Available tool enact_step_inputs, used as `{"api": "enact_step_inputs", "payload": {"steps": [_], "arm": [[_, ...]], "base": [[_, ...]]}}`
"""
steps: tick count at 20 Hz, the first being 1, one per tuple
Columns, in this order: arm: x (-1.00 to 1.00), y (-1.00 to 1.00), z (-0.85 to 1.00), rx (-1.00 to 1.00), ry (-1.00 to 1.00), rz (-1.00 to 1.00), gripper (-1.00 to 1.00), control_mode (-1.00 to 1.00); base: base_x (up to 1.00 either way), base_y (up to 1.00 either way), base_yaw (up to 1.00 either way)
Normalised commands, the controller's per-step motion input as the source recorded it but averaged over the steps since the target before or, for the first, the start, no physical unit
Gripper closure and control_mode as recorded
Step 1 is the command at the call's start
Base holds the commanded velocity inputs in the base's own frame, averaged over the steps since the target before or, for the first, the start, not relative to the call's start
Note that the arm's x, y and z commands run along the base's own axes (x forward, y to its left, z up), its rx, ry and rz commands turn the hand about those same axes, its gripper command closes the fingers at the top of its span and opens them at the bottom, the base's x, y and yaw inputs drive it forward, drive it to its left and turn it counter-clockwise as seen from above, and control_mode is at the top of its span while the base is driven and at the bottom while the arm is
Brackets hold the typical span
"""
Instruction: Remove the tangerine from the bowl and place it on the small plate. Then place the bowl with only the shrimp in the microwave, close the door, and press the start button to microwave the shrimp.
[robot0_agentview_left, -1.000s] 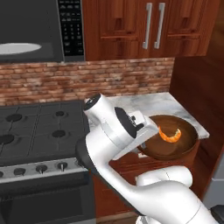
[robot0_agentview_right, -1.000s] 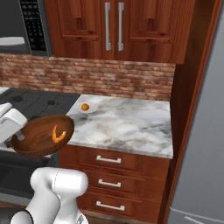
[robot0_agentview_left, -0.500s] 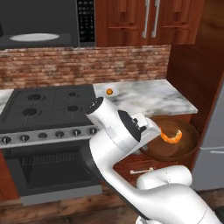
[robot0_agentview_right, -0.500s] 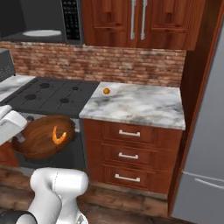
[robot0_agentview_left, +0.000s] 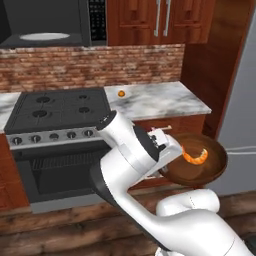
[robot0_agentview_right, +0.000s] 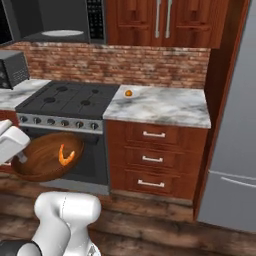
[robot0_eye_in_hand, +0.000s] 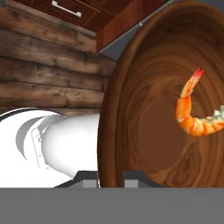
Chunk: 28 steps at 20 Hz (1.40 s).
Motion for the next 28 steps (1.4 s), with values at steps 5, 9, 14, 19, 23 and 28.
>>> {"api": "enact_step_inputs", "payload": {"steps": [5,9,14,19,23,28], "arm": [[0.00,0.00,0.00,0.00,0.00,0.00,1.00,1.00],[0.00,0.00,0.00,0.00,0.00,0.00,1.00,1.00],[0.00,0.00,0.00,0.00,0.00,0.00,1.00,1.00],[0.00,0.00,0.00,0.00,0.00,0.00,1.00,1.00],[0.00,0.00,0.00,0.00,0.00,0.00,1.00,1.00],[0.00,0.00,0.00,0.00,0.00,0.00,1.00,1.00]], "base": [[0.19,0.92,-0.01],[0.83,0.97,0.08],[0.98,0.16,0.17],[1.00,0.08,0.14],[0.80,0.24,0.03],[0.60,0.16,-0.02]]}}
